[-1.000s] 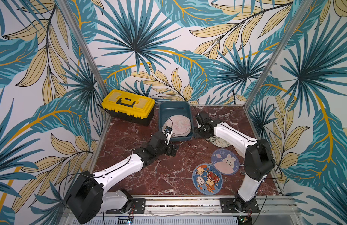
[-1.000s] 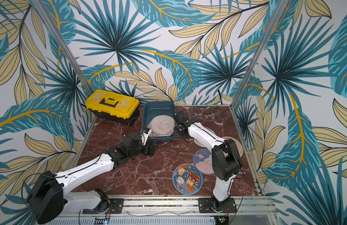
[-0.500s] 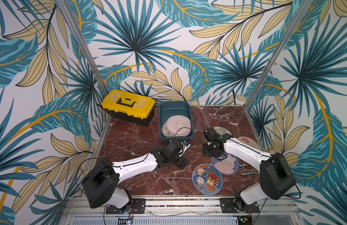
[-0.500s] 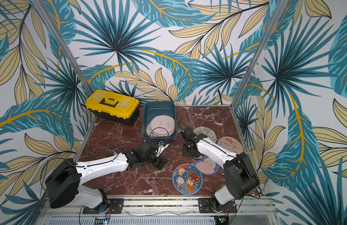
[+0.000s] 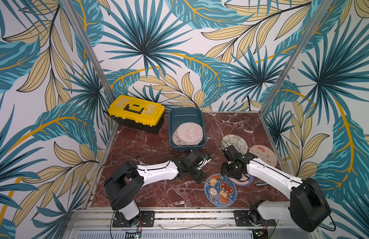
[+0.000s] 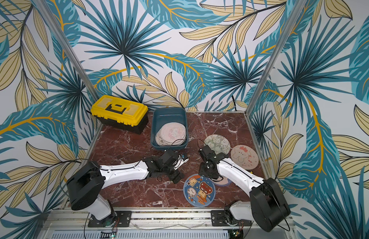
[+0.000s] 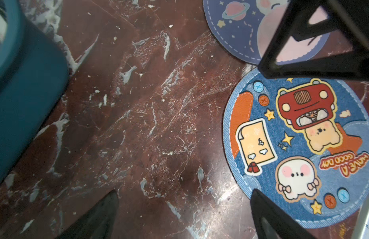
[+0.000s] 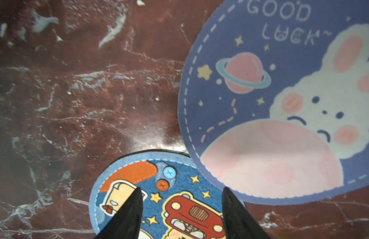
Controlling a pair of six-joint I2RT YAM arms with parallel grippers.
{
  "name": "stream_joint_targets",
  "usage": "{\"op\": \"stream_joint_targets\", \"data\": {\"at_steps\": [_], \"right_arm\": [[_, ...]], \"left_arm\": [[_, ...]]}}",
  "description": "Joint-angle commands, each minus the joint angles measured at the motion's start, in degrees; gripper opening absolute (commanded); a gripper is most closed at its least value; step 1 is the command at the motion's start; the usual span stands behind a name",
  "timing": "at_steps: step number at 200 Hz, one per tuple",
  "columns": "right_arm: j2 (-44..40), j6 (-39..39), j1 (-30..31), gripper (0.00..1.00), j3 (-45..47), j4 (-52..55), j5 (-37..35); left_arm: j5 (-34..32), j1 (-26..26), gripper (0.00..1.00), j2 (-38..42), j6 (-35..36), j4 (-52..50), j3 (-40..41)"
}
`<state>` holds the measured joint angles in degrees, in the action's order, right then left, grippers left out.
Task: Put the coasters into the storage box
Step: Pick up the coaster from the center of the board.
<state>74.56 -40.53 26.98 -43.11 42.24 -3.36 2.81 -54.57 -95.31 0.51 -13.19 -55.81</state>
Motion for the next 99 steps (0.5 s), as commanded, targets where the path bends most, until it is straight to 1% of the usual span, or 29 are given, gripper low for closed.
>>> {"op": "stream_joint_targets", "data": {"at_steps": [1, 43, 67, 99], "right_arm": [[-2.6, -3.45, 0.15, 0.62, 3.0, 3.02, -0.12], [-6.74, -6.76, 0.17, 0.63, 7.27, 5.95, -1.51], [-7.4, -7.58, 0.2, 0.67, 7.52, 7.12, -2.37], [-7.6, -8.74, 0.18, 0.75, 7.06, 8.7, -3.02]], "left_arm": [[0.82, -0.85, 1.0, -1.43, 2.16, -0.51, -3.21], [0.64, -3.0, 0.99, -4.29, 2.95, -0.52, -5.15], [0.43, -3.78, 1.0, -6.05, 2.92, -0.52, -6.3], [-0.23, -4.57, 1.0, -7.56, 3.3, -0.96, -7.46]]}}
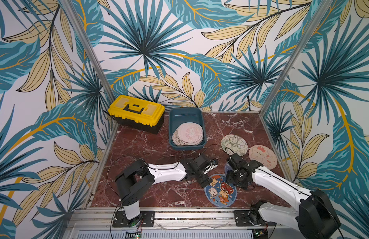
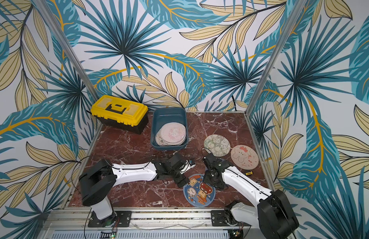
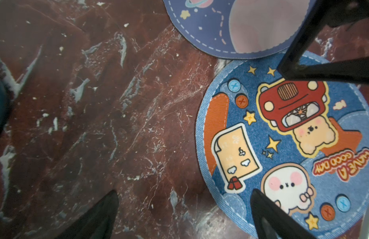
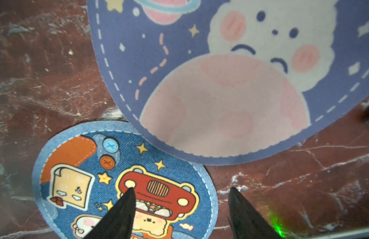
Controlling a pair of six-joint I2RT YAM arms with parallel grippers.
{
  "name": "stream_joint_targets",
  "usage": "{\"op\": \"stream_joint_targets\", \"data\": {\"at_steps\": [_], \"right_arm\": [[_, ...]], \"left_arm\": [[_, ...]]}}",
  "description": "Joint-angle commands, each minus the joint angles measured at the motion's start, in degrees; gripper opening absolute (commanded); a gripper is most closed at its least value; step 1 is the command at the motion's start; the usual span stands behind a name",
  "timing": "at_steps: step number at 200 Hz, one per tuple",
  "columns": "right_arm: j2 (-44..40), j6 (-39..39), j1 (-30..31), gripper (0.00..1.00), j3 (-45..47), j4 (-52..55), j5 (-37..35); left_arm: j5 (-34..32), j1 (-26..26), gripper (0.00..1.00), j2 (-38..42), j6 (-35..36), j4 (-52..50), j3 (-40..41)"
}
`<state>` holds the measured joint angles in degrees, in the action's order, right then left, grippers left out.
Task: Put the coasters into the storage box
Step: Pick up the coaster from the center of the board.
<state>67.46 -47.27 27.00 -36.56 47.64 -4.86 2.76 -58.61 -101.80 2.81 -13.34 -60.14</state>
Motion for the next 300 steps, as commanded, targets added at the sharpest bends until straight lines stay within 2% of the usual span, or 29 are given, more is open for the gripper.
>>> {"op": "stream_joint_targets", "data": {"at_steps": [1, 94, 150, 196, 224, 261, 300], "right_arm": [[-0.45, -2.07, 0.2, 0.75, 0.51, 3.37, -1.49], [-1.68, -8.35, 1.81, 0.78, 2.17, 1.96, 2.75], [2.2, -13.48, 5.33, 0.78, 5.76, -5.9, 3.99], [4.74, -14.36, 7.33, 0.78, 6.06, -11.25, 4.68], [7.09, -14.5, 8.39, 0.7, 5.2, -14.67, 5.12], [11.45, -14.21, 9.62, 0.49, 3.57, -16.72, 4.79], [12.26, -13.52, 10.34, 0.28, 2.57, -19.21, 4.62]], "left_arm": [[-0.2, -0.58, 1.0, -1.1, 0.99, -0.81, -3.18], [-0.28, -0.89, 1.0, -2.58, 3.23, -1.24, -2.79], [-0.41, -0.86, 0.99, -3.77, 3.52, -2.03, -2.68], [0.41, -0.82, 0.98, -4.31, 3.45, -2.04, -2.97], [-0.77, -0.84, 0.98, -4.88, 3.08, -4.35, -3.34], [-2.13, -0.84, 0.98, -4.9, 2.31, -5.1, -2.92], [-4.05, -0.81, 0.98, -4.16, 1.65, -5.39, -2.18]]}}
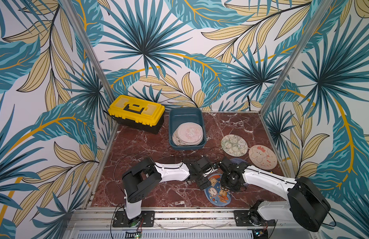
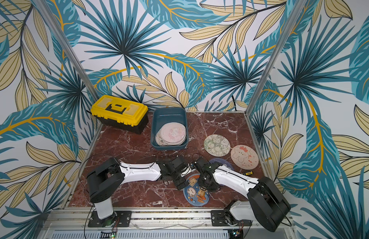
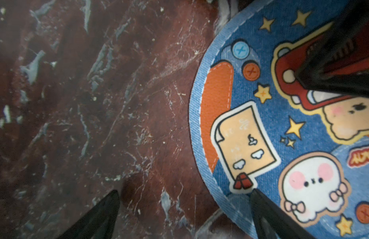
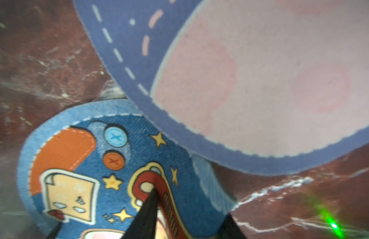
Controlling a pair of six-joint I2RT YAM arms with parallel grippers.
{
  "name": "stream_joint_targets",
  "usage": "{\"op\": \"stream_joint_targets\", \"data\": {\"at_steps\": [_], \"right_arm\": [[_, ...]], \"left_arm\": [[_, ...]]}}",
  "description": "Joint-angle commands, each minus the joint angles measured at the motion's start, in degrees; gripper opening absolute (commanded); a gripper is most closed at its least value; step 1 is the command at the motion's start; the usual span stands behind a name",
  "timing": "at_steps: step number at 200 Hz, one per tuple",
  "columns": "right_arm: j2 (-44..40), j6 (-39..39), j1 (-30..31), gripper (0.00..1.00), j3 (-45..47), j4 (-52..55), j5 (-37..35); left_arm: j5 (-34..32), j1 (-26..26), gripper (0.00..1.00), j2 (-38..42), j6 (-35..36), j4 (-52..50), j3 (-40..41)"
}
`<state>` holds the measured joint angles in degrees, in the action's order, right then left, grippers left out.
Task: Put the coasters into the storage box
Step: Pick up the coaster from the center of the board.
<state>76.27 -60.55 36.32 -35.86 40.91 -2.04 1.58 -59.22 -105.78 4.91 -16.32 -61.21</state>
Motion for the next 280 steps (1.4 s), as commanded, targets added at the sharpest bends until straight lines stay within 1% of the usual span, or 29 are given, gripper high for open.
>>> {"op": "stream_joint_targets", "data": {"at_steps": [1, 26, 39, 60, 64, 84, 123, 149, 193, 233, 260, 280], "right_arm": [[3.45, -0.2, 1.03, 0.27, 1.86, -12.54, 1.79], [3.18, 0.85, 1.25, 0.12, 0.6, -12.83, 1.15], [3.14, 1.73, 1.21, 0.06, -0.42, -12.08, 0.15], [2.8, 3.15, 1.31, 0.01, -2.17, -10.41, -1.5], [2.62, 3.31, 1.37, 0.0, -2.4, -10.33, -1.68], [2.06, 4.87, 1.31, 0.0, -3.83, -10.05, -2.41], [2.0, 9.0, 1.39, 0.0, -8.11, -8.0, -4.62], [1.97, 12.68, 1.41, 0.0, -11.75, -7.1, -5.67], [2.81, 19.92, 1.43, 0.0, -20.37, -4.98, -7.49], [5.22, 25.63, 1.39, 0.0, -28.8, -2.32, -7.9], [7.31, 28.96, 1.39, 0.0, -33.59, -2.22, -7.52], [9.55, 31.6, 1.4, 0.0, -37.89, -2.19, -7.27]], "left_arm": [[-2.93, -0.24, 0.98, -0.16, -0.48, -2.41, -1.06], [-4.27, -0.02, 0.98, 0.87, -1.68, -2.1, 0.07], [-4.29, 0.63, 0.98, 1.88, -3.01, -0.97, 1.21], [-2.52, 2.95, 0.98, 4.57, -5.41, 0.24, 3.62], [-2.14, 3.51, 0.98, 5.19, -5.81, 2.06, 4.08], [-0.19, 5.57, 0.98, 8.35, -7.62, 4.1, 6.37], [1.17, 9.12, 0.98, 13.6, -11.23, 5.86, 8.72], [3.83, 10.39, 0.98, 18.26, -12.3, 7.99, 10.68], [5.94, 12.54, 0.98, 26.68, -13.46, 9.91, 13.79], [8.87, 16.23, 0.99, 34.04, -14.33, 13.78, 17.62], [9.03, 17.9, 0.99, 37.27, -14.32, 15.91, 19.33], [8.93, 18.57, 0.99, 37.85, -14.3, 17.83, 20.27]]}}
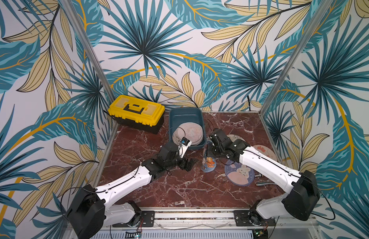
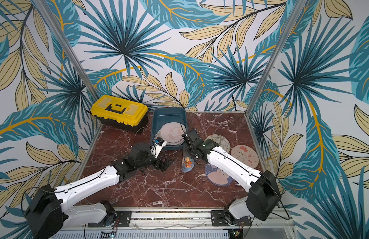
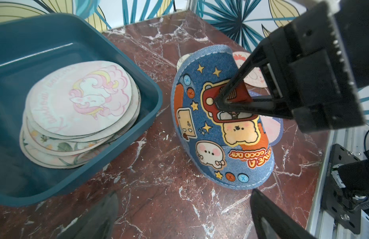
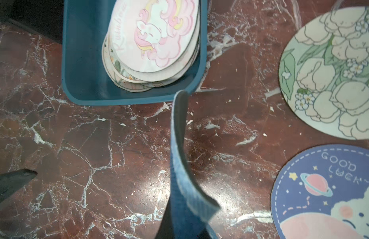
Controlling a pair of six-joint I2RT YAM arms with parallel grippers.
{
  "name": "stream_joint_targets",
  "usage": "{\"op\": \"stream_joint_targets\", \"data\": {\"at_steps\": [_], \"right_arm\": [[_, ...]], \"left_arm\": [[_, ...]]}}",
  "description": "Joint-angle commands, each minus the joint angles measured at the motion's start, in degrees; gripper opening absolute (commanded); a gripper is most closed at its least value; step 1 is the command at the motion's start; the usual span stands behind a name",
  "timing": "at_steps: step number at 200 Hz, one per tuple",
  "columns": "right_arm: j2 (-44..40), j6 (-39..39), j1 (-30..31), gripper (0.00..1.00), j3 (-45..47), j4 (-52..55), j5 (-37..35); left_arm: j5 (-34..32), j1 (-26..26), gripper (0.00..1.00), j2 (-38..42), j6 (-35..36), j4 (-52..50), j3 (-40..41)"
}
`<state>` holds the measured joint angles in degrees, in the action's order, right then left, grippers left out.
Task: Put the coasters into the storage box
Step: Pick up the coaster from the center of the board, then place the coaster in the storage box.
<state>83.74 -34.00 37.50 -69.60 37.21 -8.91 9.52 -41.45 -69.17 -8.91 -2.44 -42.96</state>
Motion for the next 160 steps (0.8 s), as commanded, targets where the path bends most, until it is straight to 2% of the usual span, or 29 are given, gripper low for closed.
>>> {"op": "stream_joint_targets", "data": {"at_steps": [1, 92, 160], "right_arm": [[2.19, 5.15, 0.22, 0.0, -4.4, 1.52, -0.36], [16.6, 12.95, 0.22, 0.0, -23.91, -3.72, 0.72], [29.52, 16.43, 0.17, 0.0, -38.21, -4.38, 3.96]], "left_arm": [[0.97, 0.82, 0.99, 1.28, -0.53, 3.99, 2.01], [6.66, 2.55, 1.0, 2.16, 1.29, 7.49, 1.89], [7.46, 5.11, 1.0, 9.75, 1.42, 10.87, 7.47]]}}
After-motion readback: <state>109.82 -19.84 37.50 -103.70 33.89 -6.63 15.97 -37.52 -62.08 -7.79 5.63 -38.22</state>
